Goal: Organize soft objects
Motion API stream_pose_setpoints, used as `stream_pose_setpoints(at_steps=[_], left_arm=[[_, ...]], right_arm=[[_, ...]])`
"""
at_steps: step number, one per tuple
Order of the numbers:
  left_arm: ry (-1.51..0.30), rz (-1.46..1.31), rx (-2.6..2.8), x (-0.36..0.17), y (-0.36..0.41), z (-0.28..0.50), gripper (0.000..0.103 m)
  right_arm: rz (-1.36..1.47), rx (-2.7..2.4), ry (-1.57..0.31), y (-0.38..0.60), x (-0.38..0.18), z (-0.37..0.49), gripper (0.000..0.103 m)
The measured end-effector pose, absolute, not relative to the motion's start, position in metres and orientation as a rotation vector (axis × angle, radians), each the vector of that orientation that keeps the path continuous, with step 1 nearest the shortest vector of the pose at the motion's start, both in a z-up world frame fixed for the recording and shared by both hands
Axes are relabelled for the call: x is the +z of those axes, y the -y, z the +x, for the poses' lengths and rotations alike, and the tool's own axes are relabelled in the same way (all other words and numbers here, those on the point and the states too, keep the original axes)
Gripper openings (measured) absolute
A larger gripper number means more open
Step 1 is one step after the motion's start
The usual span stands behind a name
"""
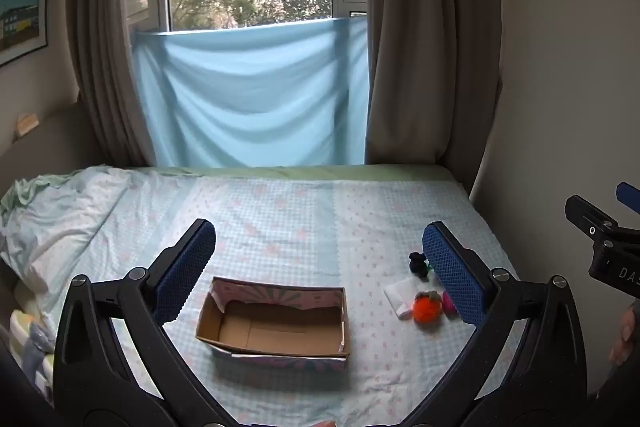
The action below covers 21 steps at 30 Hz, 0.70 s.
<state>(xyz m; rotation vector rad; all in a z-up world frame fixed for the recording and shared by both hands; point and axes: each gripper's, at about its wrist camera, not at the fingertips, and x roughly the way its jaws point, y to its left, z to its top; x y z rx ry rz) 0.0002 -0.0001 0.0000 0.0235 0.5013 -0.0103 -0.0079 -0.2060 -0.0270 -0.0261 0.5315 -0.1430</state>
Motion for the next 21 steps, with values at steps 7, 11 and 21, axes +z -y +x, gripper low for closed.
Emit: stream_pose_setpoints(at_steps=[7,11,21], left_arm=[[-0.5,0.019,-0.023,0.002,-0.001,0.003,0.103],[-0.506,0.015,-0.025,-0.002,-0.006,0.009,0.103],[-0.519,0.015,-0.006,-0.006,-0.01,0.012,0.103]], right_arm=[[-0.022,-0.136,-0.525,0.204,-0.029,-0.004,0.103],[-0.033,-0.129,-0.527,0.206,-0.034,0.004,0.103],[-0.039,-0.116,-0.523,0.193,-0.032,0.002,0.103]])
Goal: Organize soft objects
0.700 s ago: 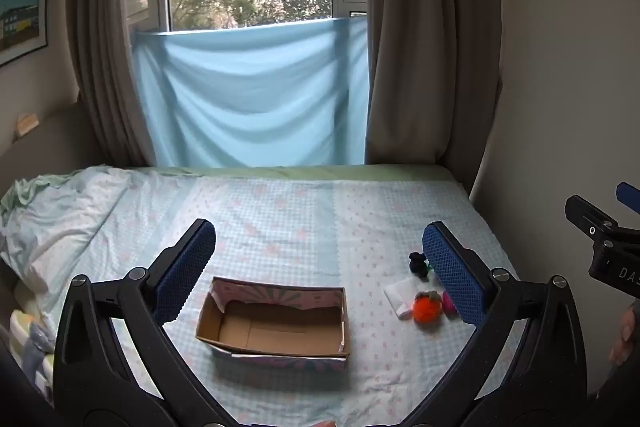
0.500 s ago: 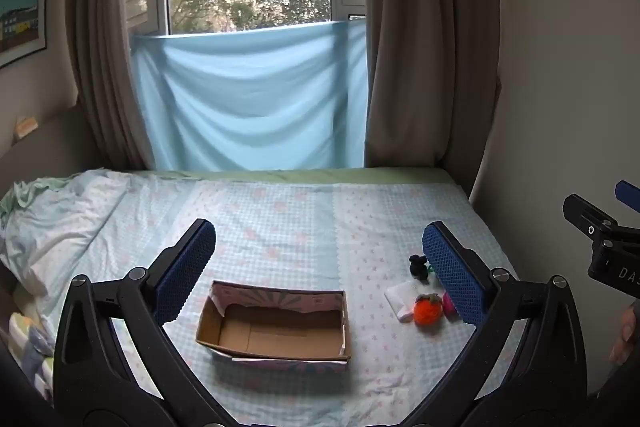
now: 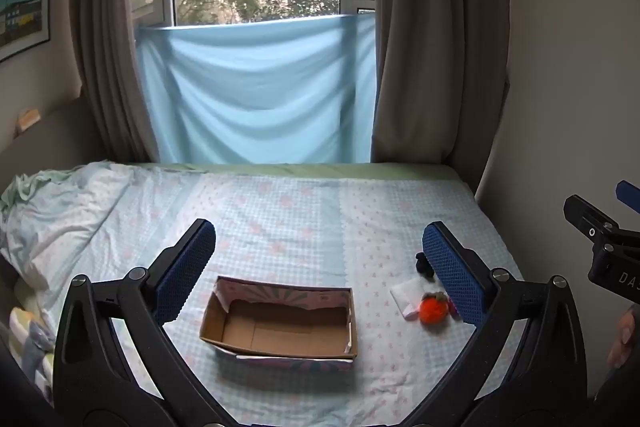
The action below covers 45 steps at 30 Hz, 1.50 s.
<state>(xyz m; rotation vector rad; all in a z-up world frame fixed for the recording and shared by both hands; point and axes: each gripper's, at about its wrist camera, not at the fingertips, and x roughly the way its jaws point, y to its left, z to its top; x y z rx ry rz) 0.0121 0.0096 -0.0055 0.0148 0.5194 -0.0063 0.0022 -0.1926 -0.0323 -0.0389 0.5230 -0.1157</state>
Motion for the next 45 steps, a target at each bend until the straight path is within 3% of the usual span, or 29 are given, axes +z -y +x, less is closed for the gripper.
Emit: stream_pose_setpoints(at_steps=[45], left_arm=[[-0.527,0.015,-0.03,-0.0094,-0.0134,0.0163,0.103]], right_arm=[[-0.033,-0.151,-0.542,0.189,-0.0278,-0.0013,0.103]])
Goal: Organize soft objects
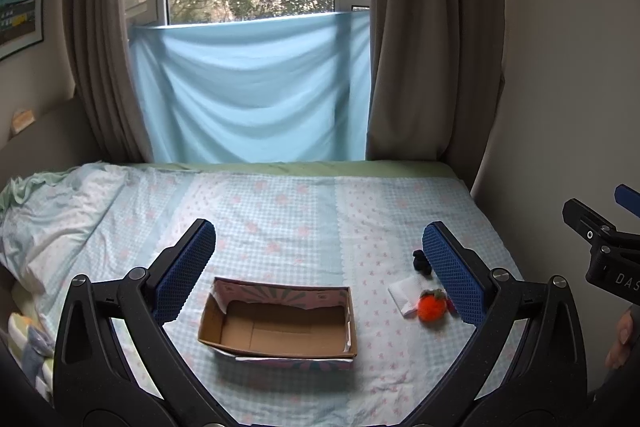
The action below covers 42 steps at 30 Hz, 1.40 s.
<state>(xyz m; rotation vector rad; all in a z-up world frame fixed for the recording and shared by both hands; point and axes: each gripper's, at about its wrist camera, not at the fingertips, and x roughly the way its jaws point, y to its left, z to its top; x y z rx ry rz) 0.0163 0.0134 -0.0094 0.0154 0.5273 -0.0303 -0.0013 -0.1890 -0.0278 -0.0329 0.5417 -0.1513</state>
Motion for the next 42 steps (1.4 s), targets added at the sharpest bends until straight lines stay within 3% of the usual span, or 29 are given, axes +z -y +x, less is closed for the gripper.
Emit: stream_pose_setpoints(at_steps=[42], left_arm=[[-0.556,0.034,-0.042,-0.01,-0.017,0.026,0.103]], right_arm=[[-0.011,-0.139,-0.557,0.185,-0.026,0.009,0.103]])
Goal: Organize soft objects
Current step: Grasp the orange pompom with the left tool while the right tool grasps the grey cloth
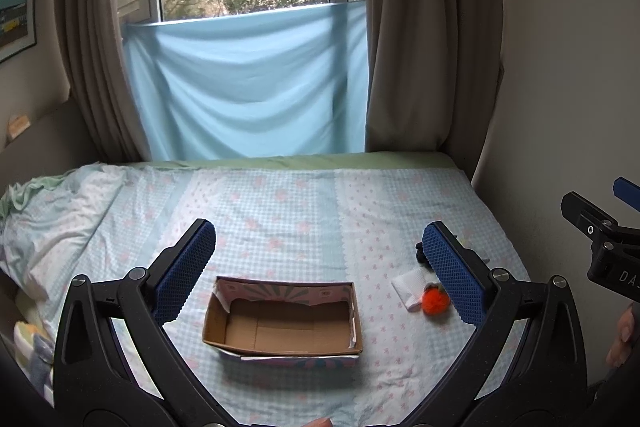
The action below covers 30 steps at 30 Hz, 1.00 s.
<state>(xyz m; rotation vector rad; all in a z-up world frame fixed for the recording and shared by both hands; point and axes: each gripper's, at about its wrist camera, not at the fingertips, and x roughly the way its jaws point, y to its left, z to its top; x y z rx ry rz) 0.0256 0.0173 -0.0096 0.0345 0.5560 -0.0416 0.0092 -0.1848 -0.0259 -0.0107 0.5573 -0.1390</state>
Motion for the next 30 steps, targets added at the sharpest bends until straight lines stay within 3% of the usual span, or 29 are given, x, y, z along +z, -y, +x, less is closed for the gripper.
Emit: stream_pose_setpoints(at_steps=[8,18,30], left_arm=[[-0.612,0.056,-0.116,-0.022,-0.005,0.049,0.103],[-0.753,0.061,-0.206,-0.078,0.064,0.097,0.103],[-0.977,0.083,-0.287,-0.211,0.177,0.168,0.103]], right_arm=[[0.015,-0.197,-0.593,0.21,-0.04,0.019,0.103],[0.078,-0.195,-0.724,0.295,-0.081,0.073,0.103],[0.246,-0.107,-0.977,0.411,-0.215,0.158,0.103]])
